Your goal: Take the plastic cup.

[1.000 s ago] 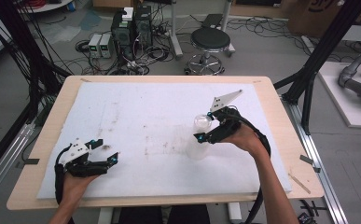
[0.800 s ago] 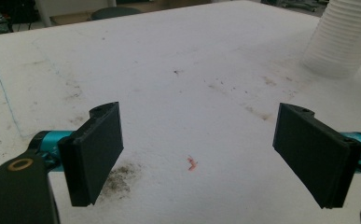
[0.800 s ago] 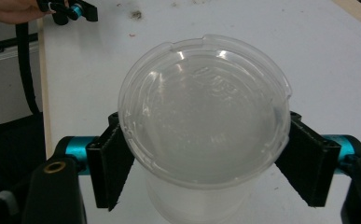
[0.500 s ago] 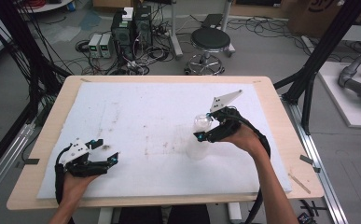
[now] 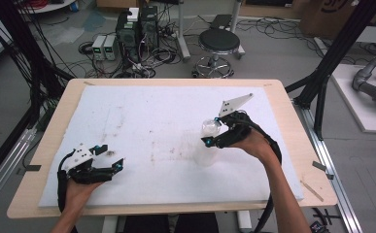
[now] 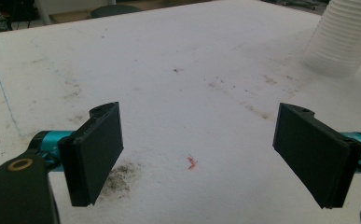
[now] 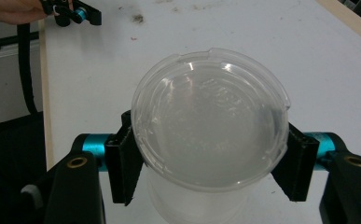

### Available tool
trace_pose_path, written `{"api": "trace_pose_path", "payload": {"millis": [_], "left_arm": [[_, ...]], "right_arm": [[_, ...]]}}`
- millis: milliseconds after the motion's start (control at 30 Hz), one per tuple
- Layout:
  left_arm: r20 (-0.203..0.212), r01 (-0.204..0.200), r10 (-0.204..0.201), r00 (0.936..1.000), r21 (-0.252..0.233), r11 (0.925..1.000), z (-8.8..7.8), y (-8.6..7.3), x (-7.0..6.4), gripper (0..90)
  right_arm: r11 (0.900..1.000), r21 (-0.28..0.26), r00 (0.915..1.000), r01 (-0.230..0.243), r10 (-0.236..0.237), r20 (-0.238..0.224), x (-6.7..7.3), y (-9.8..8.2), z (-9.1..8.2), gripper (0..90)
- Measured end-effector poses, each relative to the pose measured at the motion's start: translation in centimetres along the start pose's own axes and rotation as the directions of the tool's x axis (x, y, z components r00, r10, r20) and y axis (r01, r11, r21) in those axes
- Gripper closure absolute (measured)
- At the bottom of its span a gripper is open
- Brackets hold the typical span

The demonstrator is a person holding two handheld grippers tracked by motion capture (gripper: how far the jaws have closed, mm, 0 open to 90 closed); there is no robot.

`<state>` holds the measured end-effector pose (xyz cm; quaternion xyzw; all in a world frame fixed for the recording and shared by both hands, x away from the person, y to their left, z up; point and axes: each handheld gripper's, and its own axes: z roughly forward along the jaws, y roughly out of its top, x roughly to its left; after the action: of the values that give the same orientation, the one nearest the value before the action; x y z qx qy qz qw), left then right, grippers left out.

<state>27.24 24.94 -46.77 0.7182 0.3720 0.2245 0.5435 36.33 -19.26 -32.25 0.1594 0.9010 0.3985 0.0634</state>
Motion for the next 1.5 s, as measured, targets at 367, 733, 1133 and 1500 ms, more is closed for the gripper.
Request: {"api": "trace_pose_path", "payload": {"millis": [367,733,1133,1500], "left_arm": [[0.003,0.002,-0.002,1.0000,0.003,1.0000,0.0,0.0,0.0,15.8],[0.003,0.003,-0.003,1.0000,0.004,1.0000,0.0,0.0,0.0,15.8],[0.002,-0.001,0.001,1.0000,0.008,1.0000,0.0,0.0,0.0,15.8],[0.004,-0.003,0.003,1.0000,0.008,1.0000,0.1,0.0,0.0,15.8]], "right_arm": [[1.000,0.015,1.0000,0.007,-0.007,0.006,0.2,0.4,-0.2,36.7],[1.000,0.003,0.9997,0.023,-0.023,0.011,0.5,1.5,-1.3,37.8],[0.998,-0.035,0.9966,0.056,-0.054,0.062,1.4,6.0,-5.9,39.4],[0.995,-0.072,0.9940,0.074,-0.068,0.086,2.9,8.8,-9.3,39.7]]}}
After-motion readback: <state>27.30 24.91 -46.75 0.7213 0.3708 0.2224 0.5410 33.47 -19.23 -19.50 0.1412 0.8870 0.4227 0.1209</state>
